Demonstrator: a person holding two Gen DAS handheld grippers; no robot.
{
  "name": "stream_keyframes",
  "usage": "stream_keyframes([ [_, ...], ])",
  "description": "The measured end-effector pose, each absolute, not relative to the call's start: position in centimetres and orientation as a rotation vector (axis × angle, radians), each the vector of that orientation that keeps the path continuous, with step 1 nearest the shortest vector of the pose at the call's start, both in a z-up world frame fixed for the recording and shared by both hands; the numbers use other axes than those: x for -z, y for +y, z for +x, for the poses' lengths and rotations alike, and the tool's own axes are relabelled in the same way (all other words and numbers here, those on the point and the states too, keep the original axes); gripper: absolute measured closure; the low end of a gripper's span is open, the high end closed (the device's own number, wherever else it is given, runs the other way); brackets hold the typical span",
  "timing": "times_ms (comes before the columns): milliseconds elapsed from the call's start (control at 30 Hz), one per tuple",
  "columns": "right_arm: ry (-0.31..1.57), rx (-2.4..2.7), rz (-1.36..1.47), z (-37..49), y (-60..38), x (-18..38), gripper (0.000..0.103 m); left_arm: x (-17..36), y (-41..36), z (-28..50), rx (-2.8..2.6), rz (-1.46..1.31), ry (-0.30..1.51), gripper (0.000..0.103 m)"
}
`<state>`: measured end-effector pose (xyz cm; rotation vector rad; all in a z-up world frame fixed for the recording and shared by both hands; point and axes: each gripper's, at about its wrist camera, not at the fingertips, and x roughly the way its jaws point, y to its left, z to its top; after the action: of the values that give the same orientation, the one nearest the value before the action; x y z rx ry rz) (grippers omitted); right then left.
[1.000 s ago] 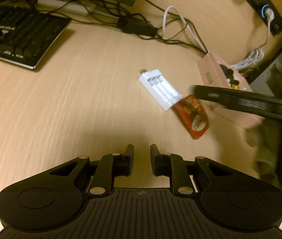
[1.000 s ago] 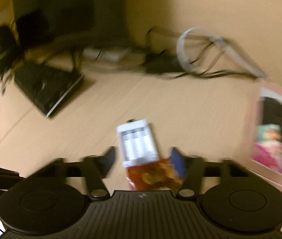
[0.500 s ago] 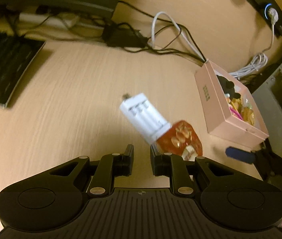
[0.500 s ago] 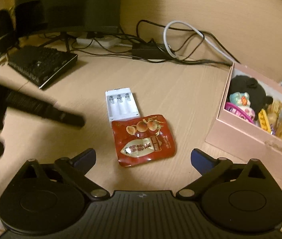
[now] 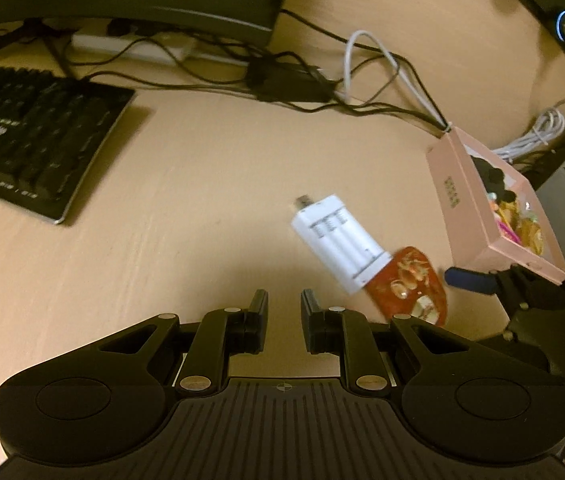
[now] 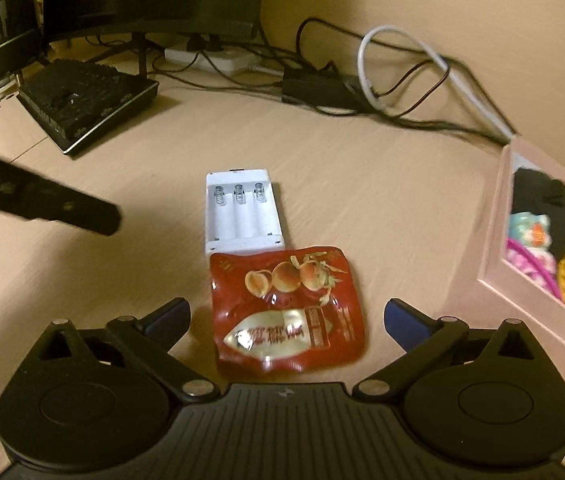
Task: Organize objects
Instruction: 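Set the white charger down beside the red snack packet and open the right tool, then move the left tool over the white battery charger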
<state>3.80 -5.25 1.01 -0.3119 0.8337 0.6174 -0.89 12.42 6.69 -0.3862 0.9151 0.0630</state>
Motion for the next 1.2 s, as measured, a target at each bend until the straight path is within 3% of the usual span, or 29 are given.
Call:
stream_keyframes([
  [33,0.842,-0.611,-0.301,4.0,-5.3,-0.9,0.007,-6.6,12.5,-1.0,-0.066,-0.386,0.917,0.084],
  [67,0.851,-0.623,-0.277,4.0,-5.5,-1.1,0.021,-6.6,12.5,-1.1,-0.068,-0.385,0.918,0.084],
  [100,0.856,-0.623,-0.269,4.0,-5.6,-1.4,0.023,-6.5,12.5,-1.2,-0.07,-0.383,0.92,0.084],
  [433,0.843,-0.508,-0.164,0.2,-12.5,-4.2,0.023,-4.5,8.3,0.0,-0.002,-0.283,0.957,0.083],
  [833,0.882,-0.357,-0.003,-1.4,-21.3,-3.0,0.022,-4.5,0.1,3.1,0.025,-0.081,0.975,0.082],
  [900,0.877,-0.358,0.005,-1.5,-21.9,-2.8,0.022,-4.4,-1.3,3.3,0.029,-0.049,0.966,0.078],
  [1067,0.858,-0.366,0.016,-1.3,-23.1,-2.4,0.022,-3.8,-4.2,3.6,0.049,-0.005,0.95,0.032],
  [1200,0.856,-0.382,0.021,-0.8,-23.5,-2.1,0.022,-3.5,-5.4,3.7,0.029,-0.004,0.951,0.021],
])
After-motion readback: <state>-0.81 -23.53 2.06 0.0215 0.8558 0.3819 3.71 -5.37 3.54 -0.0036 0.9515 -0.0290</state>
